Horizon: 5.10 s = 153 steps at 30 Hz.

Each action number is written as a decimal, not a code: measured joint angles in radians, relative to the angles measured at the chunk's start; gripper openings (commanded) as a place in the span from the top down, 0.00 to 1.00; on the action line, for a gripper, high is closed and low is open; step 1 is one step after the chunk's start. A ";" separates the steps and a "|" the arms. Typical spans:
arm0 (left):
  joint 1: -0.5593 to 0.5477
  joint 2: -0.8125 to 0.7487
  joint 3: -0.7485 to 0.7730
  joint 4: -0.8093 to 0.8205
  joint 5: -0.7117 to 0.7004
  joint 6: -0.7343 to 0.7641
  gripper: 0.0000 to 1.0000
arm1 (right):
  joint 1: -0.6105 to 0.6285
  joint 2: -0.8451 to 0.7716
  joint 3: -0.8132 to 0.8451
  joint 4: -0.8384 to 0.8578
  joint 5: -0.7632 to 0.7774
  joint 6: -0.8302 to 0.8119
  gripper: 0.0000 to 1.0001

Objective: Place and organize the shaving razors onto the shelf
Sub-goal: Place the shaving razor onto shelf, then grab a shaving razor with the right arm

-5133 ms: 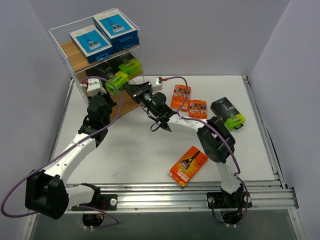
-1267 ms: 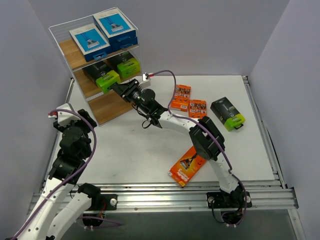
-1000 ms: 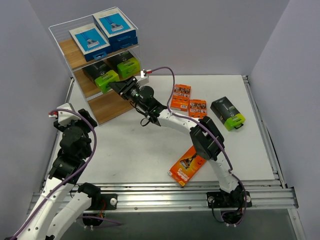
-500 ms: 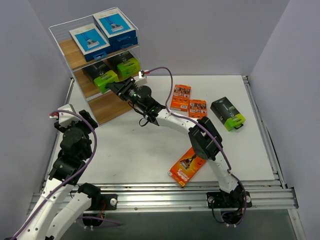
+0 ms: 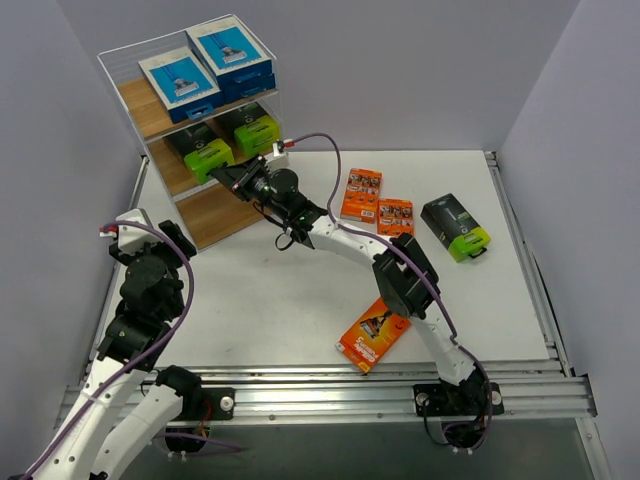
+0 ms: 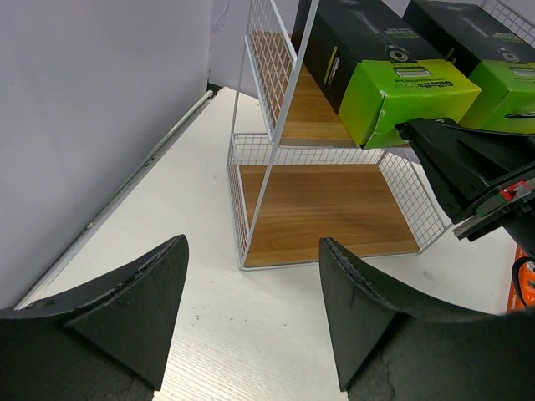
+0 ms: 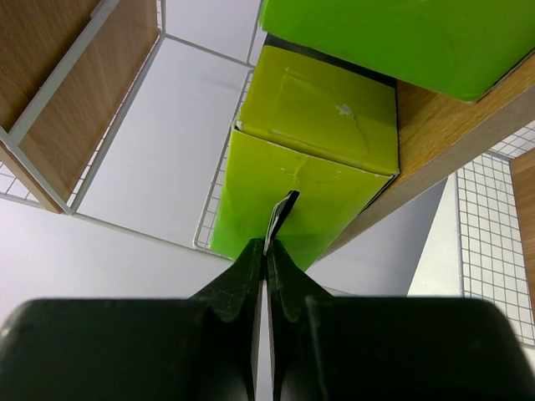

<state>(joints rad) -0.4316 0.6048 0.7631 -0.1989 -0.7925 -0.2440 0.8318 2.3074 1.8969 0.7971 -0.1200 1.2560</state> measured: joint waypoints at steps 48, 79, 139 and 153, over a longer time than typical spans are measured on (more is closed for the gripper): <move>-0.031 -0.002 0.000 0.000 0.000 0.005 0.27 | 0.065 -0.044 -0.149 0.235 0.407 -0.404 1.00; -0.032 0.001 0.000 0.000 0.008 0.005 0.27 | 0.046 -0.005 -0.076 0.206 0.358 -0.366 1.00; -0.077 0.026 0.000 0.000 0.068 0.057 0.07 | -0.193 -0.810 -0.988 0.024 0.193 -0.418 0.30; -0.110 0.011 -0.002 -0.119 0.249 0.096 0.04 | -0.740 -1.190 -1.214 -0.438 0.161 -0.363 0.37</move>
<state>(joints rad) -0.5419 0.6159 0.7612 -0.3176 -0.5430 -0.1482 0.0914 1.1175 0.6830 0.3592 0.0414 0.8932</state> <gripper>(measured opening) 0.971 0.668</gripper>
